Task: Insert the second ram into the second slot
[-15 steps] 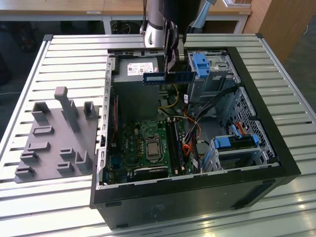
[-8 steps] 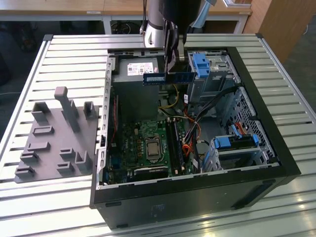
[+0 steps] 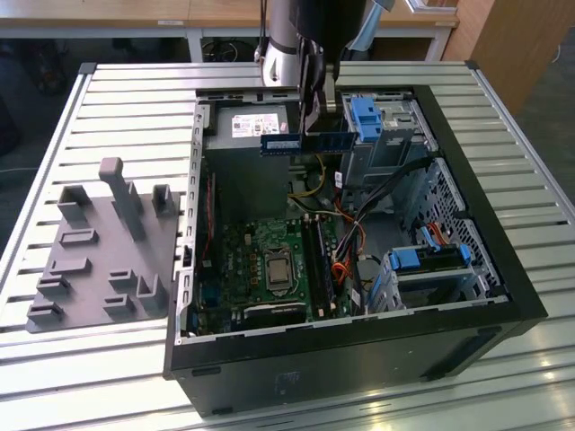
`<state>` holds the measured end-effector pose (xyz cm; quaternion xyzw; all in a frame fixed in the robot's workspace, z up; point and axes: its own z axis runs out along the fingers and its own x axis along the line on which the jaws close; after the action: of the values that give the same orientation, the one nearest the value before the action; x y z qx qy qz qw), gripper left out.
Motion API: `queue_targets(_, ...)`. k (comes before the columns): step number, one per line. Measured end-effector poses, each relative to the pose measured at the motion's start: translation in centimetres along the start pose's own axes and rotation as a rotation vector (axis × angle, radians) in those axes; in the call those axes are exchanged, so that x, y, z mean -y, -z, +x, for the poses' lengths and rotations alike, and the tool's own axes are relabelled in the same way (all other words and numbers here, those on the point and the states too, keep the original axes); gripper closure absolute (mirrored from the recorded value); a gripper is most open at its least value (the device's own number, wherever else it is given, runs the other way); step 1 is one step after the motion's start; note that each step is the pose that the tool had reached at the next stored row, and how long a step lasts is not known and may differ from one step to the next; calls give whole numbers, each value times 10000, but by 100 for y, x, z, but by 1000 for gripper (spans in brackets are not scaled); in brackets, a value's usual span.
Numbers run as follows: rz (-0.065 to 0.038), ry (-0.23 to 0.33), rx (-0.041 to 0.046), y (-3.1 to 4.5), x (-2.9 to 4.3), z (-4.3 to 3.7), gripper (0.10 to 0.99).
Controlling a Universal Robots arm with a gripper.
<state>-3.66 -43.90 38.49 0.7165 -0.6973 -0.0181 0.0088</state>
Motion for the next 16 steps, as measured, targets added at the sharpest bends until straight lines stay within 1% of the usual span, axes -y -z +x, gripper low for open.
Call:
queue_targets(2, 0, -23, -2, 0, 0, 0, 945)
queue_targets(4, 2, -162, 2, 0, 0, 0, 945)
queue_targets(8, 7, -576, -7, 0, 1, 1, 945)
queue_targets(16, 19, -1497, 13, -4, 1, 0, 945)
